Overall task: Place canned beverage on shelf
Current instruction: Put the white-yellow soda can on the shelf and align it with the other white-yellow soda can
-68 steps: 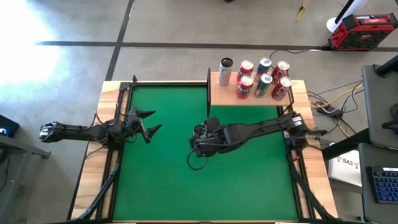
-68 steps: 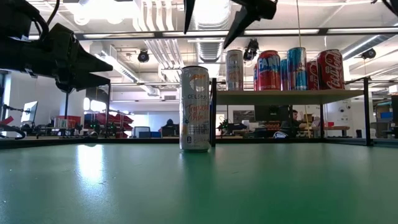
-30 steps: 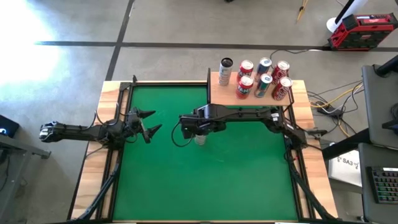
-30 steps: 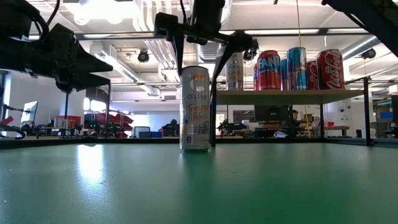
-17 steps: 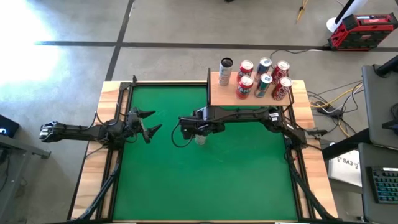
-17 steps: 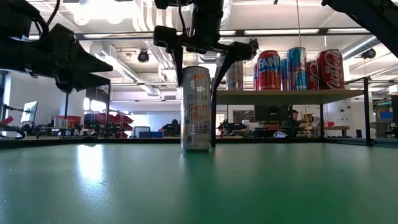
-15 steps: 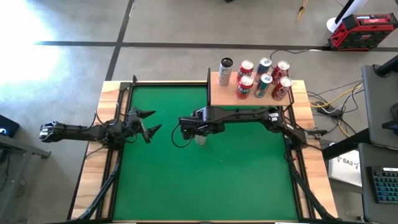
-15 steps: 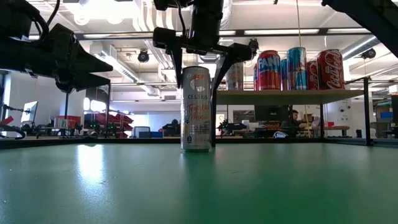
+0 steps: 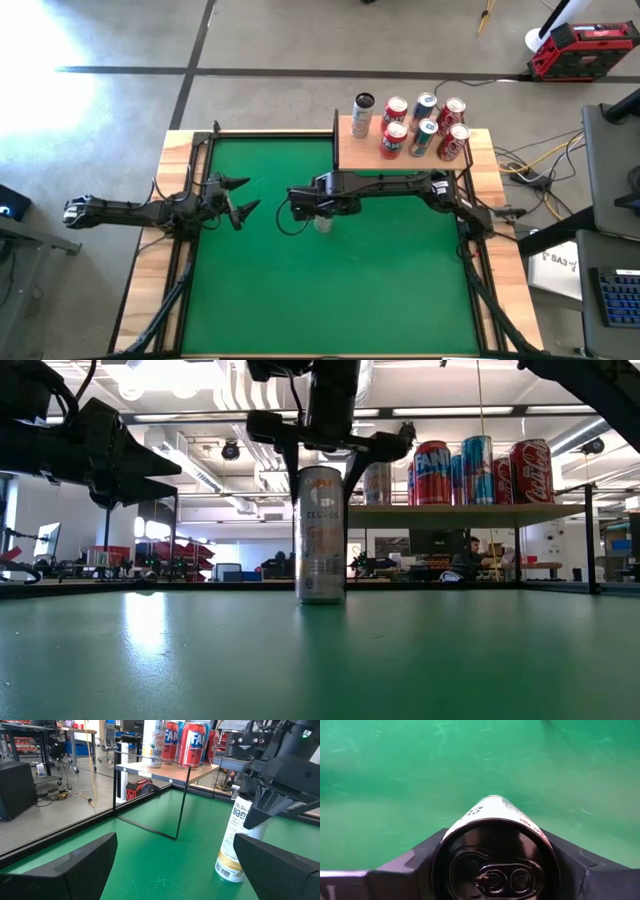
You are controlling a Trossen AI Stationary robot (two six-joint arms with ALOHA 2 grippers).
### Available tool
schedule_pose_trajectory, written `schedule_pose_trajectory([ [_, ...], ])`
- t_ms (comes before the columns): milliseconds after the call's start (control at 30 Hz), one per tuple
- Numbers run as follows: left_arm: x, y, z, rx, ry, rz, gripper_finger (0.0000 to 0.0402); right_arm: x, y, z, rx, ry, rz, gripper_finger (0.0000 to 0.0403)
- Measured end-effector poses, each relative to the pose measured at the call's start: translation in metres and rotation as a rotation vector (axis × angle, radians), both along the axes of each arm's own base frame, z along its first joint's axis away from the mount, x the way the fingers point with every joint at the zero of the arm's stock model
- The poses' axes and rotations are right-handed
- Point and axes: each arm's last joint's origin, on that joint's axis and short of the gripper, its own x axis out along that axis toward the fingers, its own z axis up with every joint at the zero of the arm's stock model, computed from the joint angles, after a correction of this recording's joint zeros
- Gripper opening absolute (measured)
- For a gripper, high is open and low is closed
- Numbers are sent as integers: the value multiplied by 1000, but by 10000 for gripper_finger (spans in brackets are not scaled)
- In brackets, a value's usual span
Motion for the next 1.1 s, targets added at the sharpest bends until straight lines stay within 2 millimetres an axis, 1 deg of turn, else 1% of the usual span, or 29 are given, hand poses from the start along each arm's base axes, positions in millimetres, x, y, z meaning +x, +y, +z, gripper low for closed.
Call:
schedule_pose_trajectory([
  [100,0,0,0,0,0,0,384,-5,1,5,5,19,-1,252],
  [367,0,0,0,0,0,0,384,-27,1,45,-1,-31,0,252],
  [433,0,0,0,0,0,0,384,-33,0,54,-32,-40,-6,252],
  [567,0,0,0,0,0,0,384,-52,-3,77,-78,-51,-12,252],
  [767,0,0,0,0,0,0,384,-75,-6,104,-143,-67,0,252],
  [933,0,0,0,0,1,0,384,-94,-14,119,-194,-40,9,252],
  [1100,0,0,0,0,2,0,384,-101,-28,126,-220,-35,46,252],
])
